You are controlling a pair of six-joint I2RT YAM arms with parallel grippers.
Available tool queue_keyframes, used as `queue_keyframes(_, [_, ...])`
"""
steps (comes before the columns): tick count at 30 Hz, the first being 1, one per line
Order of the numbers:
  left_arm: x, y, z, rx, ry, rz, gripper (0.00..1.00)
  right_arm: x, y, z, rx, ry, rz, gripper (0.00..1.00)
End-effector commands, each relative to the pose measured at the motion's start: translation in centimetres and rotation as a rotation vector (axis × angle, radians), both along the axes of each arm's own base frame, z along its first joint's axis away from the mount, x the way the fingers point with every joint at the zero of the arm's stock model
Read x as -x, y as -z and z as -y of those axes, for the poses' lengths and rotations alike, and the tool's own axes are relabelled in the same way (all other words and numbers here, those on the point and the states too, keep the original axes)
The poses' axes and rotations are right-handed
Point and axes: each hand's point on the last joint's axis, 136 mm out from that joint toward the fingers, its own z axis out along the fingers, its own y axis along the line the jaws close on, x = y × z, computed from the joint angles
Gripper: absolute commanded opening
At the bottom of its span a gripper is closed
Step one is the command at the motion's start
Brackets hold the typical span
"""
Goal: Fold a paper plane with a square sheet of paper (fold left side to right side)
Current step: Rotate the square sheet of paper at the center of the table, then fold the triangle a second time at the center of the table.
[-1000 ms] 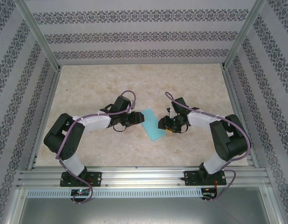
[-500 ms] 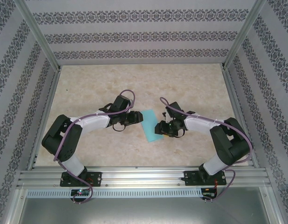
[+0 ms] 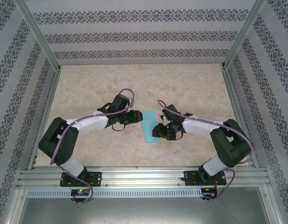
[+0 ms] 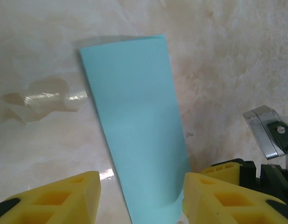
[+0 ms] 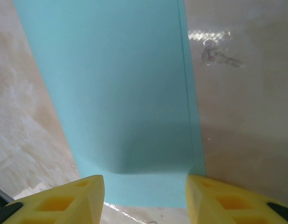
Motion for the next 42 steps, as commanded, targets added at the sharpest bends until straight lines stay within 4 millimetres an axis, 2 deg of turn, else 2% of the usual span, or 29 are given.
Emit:
queue_keyframes(1, [1.3,-0.8,2.4,0.048,0.092,0.012,0.49,-0.8,-1.4,0.6,-0.001,0.016,0.046,0.5])
queue_keyframes(7, [0.8,0.5,4.3,0.043,0.104,-0.01,0.45,-2.3,-2.2,2.6,-0.022,0.06,0.082,0.53])
queue_keyframes(16, [0.2,3.0,4.8,0.012,0.1,-0.053,0.43,-2.7,-1.9,2.5,-0.086,0.063,0.082,0.51])
queue_keyframes(30, [0.7,5.6,3.8,-0.059,0.098,-0.097,0.41,-3.0,-1.6,2.2,-0.115,0.064,0.057,0.49])
queue_keyframes(35, [0.9,5.8,3.5,-0.074,0.097,-0.097,0.42,-3.1,-1.7,1.6,-0.168,0.065,0.032,0.49])
queue_keyframes(42, [1.0,5.8,3.4,-0.071,0.097,-0.097,0.41,-3.0,-0.8,1.4,-0.173,0.083,-0.028,0.49])
